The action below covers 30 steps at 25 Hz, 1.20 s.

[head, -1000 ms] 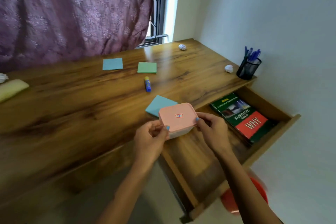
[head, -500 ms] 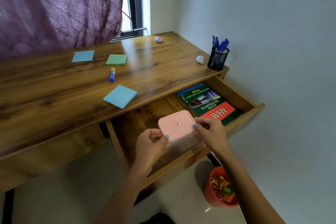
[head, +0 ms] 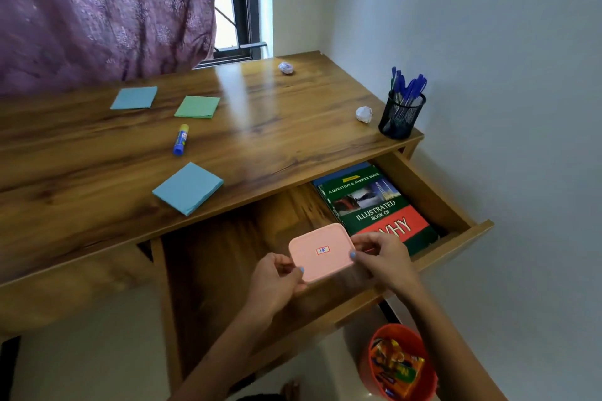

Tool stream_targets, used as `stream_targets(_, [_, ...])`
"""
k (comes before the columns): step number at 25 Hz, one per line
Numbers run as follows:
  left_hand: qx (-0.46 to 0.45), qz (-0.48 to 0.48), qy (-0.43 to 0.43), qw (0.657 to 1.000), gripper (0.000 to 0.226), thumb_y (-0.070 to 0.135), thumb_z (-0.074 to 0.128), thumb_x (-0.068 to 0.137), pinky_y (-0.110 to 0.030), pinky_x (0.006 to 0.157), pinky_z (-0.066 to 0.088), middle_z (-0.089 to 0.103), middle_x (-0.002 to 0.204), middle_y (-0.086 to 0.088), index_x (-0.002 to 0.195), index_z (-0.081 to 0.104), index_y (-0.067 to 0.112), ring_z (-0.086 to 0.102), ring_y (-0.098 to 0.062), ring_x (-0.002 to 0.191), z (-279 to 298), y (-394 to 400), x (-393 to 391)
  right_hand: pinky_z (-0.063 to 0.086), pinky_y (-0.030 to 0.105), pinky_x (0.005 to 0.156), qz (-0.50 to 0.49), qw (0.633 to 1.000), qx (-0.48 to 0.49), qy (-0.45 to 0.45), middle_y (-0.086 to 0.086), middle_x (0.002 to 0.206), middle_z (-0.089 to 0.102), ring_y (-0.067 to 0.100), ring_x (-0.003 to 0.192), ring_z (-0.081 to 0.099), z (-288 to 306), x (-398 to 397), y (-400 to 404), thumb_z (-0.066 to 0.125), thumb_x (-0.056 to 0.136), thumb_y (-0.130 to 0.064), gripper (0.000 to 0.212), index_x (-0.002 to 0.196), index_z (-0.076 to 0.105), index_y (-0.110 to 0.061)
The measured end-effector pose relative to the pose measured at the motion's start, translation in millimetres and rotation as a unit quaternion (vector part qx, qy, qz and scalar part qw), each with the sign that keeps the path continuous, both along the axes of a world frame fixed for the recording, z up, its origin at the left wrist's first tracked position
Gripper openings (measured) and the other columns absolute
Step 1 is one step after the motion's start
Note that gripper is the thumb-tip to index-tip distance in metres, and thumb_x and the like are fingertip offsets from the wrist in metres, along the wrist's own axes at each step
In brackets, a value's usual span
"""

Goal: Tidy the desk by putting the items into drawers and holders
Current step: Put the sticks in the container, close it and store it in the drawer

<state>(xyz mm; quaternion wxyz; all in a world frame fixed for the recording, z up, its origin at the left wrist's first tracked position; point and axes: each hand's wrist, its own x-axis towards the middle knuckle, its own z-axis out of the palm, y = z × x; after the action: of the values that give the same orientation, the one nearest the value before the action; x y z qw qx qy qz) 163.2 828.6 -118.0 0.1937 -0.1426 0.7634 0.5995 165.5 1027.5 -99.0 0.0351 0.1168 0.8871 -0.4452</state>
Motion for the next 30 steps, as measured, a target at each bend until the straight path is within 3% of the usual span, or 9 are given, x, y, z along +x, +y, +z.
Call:
stream_targets(3, [-0.034,0.001,-0.014,0.999,0.026,0.008,0.066,0.085,-0.031,0.073,0.06,0.061,0.103,-0.004,0.108,0.053,0.009,0.067,-0.01,0.08,-11,12,-9,0.053,0.02,0.074,0.026,0.999,0.002,-0.026,-0.005,0.092,0.067,0.008,0.091,0.063,-11,-14,15,0.07,0.081,-0.009,0.028,0.109,0.068,-0.011])
stream_targets(8, [-0.094,0.016,-0.011,0.995,0.018,0.013,0.068,0.082,-0.041,0.078,0.058,0.063,0.09,-0.004,0.096,0.057,0.01,0.067,-0.019,0.082,-20,31,-12,0.056,0.03,0.077,0.073,0.995,0.006,-0.062,0.0,0.095,0.069,0.012,0.091,0.065,-23,-29,37,0.072,0.08,-0.009,0.025,0.104,0.067,-0.011])
stream_targets(13, [-0.139,0.041,-0.018,0.989,0.018,0.017,0.07,0.081,-0.036,0.078,0.058,0.064,0.091,-0.004,0.091,0.056,0.016,0.065,-0.017,0.084,-24,47,-11,0.058,0.034,0.075,0.125,0.989,-0.017,-0.081,0.001,0.088,0.071,0.015,0.086,0.067,-24,-40,55,0.072,0.079,-0.007,0.019,0.097,0.068,-0.014])
stream_targets(19, [-0.161,0.083,-0.015,0.983,0.022,0.015,0.071,0.08,-0.029,0.075,0.057,0.065,0.089,-0.004,0.098,0.06,0.009,0.065,-0.017,0.084,-24,59,-11,0.057,0.036,0.081,0.165,0.982,-0.028,-0.089,0.002,0.09,0.072,0.014,0.088,0.067,-35,-52,67,0.073,0.078,-0.009,0.024,0.102,0.068,-0.011])
stream_targets(23, [-0.165,0.104,-0.012,0.981,0.021,0.014,0.071,0.081,-0.03,0.078,0.057,0.066,0.092,-0.006,0.1,0.063,0.009,0.066,-0.018,0.084,-22,62,-10,0.057,0.035,0.082,0.172,0.98,-0.046,-0.092,0.002,0.094,0.07,0.014,0.091,0.065,-37,-54,69,0.072,0.079,-0.01,0.027,0.105,0.066,-0.013])
stream_targets(28, [-0.171,0.125,-0.007,0.977,0.022,0.013,0.069,0.082,-0.034,0.082,0.057,0.067,0.096,-0.008,0.103,0.064,0.008,0.067,-0.02,0.088,-20,67,-9,0.055,0.023,0.075,0.185,0.978,-0.05,-0.076,-0.008,0.092,0.065,0.006,0.09,0.062,-35,-49,69,0.069,0.082,-0.012,0.027,0.108,0.063,-0.016])
stream_targets(30, [-0.175,0.13,-0.003,0.976,0.024,0.013,0.068,0.083,-0.035,0.083,0.057,0.067,0.097,-0.008,0.106,0.065,0.007,0.067,-0.02,0.089,-21,67,-9,0.056,0.026,0.077,0.184,0.979,-0.051,-0.075,-0.008,0.093,0.065,0.007,0.092,0.062,-36,-48,69,0.069,0.083,-0.013,0.028,0.109,0.062,-0.015])
